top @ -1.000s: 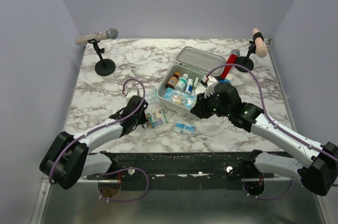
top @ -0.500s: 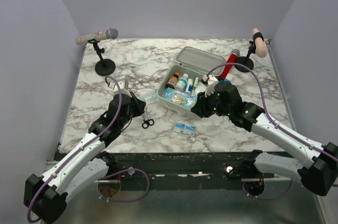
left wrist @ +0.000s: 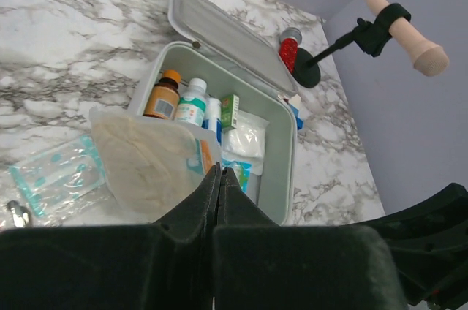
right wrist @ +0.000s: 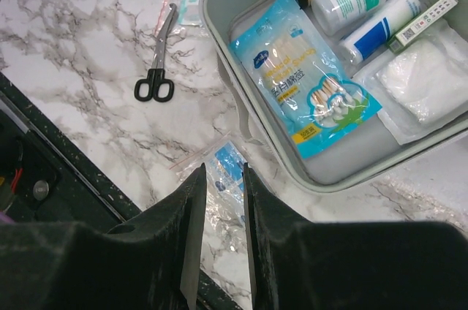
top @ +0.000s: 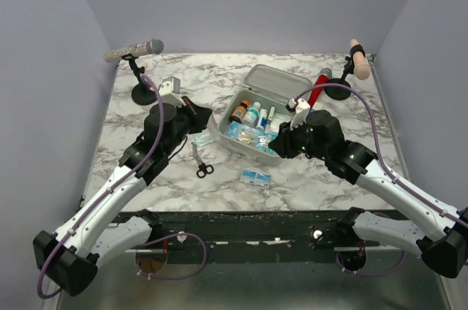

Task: Organize the medicine kit

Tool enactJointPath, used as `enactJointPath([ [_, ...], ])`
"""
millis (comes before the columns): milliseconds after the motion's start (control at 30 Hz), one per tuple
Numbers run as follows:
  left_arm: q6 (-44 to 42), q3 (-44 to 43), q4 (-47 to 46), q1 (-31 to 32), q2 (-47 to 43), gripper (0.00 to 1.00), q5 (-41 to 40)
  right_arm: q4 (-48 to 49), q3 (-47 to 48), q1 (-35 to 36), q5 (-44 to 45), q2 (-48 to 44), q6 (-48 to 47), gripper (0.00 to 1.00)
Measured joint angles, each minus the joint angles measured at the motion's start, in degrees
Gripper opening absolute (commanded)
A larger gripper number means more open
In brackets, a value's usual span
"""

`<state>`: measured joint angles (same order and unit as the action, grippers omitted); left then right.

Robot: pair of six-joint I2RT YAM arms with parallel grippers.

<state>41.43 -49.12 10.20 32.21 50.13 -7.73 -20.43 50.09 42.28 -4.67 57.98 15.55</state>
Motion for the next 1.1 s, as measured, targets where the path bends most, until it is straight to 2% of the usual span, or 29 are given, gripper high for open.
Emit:
enactJointPath([
  [200, 0.83, -2.67, -6.16, 0.48, 12.13, 0.0, 8.96, -0.94, -0.02, 0.0, 1.25, -3.48, 0.04, 0.35],
  [300, 0.5, -7.58, -8.33, 2.47, 20.06, 0.0, 13.94, -1.49, -0.11, 0.0, 2.19, -5.31, 0.04, 0.35],
  [467, -1.4, -14.12, -10.62, 5.68, 28.04, 0.0, 19.56, -2.43, -0.5, 0.0, 2.78, -6.78, 0.09, 0.35],
  [767, -4.9, -15.17, -11.43, 6.05, 40.0, 0.0, 29.35, -2.84, -2.21, 0.0, 3.15, -8.26, 0.98, 0.35],
  [933, -8.68, -16.79, -7.67, 6.05, 45.57, 0.0, 31.61, -2.84, -3.04, 0.0, 3.13, -7.69, 1.4, 0.35],
  [1100, -10.82, -16.74, -4.9, 4.48, 46.49, 0.0, 30.62, -2.82, -3.45, 0.0, 3.15, -7.61, 1.57, 0.35],
])
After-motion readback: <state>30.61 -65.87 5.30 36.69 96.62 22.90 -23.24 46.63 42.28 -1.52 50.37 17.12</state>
